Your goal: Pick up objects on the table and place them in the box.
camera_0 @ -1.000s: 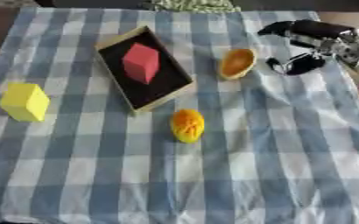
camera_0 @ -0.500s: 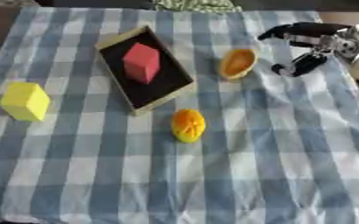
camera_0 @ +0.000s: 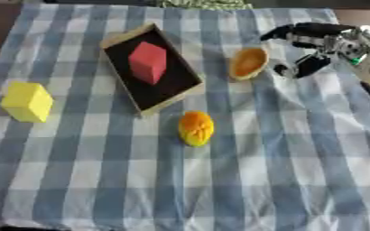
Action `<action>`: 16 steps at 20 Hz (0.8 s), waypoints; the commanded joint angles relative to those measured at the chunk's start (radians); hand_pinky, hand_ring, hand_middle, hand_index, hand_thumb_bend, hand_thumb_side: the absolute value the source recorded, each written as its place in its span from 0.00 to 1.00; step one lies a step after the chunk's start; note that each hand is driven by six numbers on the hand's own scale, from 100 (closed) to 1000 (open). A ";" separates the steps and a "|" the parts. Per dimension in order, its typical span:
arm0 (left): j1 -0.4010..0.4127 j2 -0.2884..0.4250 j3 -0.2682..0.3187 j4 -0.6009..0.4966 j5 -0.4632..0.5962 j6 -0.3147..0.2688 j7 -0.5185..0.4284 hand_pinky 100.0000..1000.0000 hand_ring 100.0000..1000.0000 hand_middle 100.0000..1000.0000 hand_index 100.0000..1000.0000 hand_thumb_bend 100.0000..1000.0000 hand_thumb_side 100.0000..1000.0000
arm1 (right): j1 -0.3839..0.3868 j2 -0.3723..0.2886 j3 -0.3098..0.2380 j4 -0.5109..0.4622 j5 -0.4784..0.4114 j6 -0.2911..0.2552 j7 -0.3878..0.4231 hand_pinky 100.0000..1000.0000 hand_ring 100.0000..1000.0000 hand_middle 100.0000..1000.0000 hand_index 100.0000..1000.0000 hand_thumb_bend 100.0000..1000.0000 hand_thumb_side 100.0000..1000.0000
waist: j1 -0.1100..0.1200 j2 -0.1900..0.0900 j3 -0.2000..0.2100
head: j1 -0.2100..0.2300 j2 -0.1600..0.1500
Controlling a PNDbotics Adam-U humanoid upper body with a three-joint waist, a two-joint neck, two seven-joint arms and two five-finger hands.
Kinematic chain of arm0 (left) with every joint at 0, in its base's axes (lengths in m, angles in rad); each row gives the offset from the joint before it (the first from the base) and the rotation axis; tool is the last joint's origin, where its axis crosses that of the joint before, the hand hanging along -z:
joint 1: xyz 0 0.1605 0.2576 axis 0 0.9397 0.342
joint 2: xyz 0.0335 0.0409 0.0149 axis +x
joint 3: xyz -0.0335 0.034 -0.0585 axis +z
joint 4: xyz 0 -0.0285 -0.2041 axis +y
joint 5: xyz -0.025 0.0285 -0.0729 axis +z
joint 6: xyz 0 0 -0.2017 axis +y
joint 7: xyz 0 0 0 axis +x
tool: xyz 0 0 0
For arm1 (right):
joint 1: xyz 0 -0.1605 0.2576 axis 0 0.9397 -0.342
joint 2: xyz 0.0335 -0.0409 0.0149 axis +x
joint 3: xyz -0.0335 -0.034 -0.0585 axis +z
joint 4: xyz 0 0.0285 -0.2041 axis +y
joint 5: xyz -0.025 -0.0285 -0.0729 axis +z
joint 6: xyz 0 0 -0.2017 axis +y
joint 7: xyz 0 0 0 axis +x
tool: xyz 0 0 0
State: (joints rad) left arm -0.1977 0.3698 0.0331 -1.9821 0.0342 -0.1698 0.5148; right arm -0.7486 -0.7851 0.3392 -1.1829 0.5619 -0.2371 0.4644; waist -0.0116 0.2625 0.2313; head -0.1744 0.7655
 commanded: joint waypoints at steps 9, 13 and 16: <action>-0.022 0.022 0.001 -0.018 0.007 -0.003 -0.005 0.75 0.71 0.76 0.82 0.18 0.50 | -0.037 0.013 -0.003 0.023 0.055 -0.023 0.002 0.96 0.97 0.94 1.00 0.21 0.00 | -0.010 0.014 0.017 | -0.005 -0.012; -0.025 0.021 0.001 -0.018 0.009 -0.004 -0.007 0.75 0.71 0.76 0.82 0.18 0.50 | -0.045 0.027 -0.002 0.048 0.077 -0.033 0.005 0.96 0.97 0.94 1.00 0.22 0.00 | -0.011 0.019 0.024 | -0.005 -0.017; -0.026 0.020 0.001 -0.018 0.011 -0.004 -0.006 0.75 0.71 0.76 0.82 0.17 0.50 | -0.052 0.036 -0.004 0.069 0.096 -0.036 0.005 0.95 0.97 0.94 1.00 0.23 0.00 | -0.013 0.024 0.029 | -0.006 -0.021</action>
State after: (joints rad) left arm -0.2117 0.3698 0.0326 -1.9821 0.0428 -0.1731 0.5113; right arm -0.7809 -0.7332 0.3452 -1.1164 0.6461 -0.2693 0.4696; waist -0.0116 0.2868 0.2602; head -0.1785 0.7551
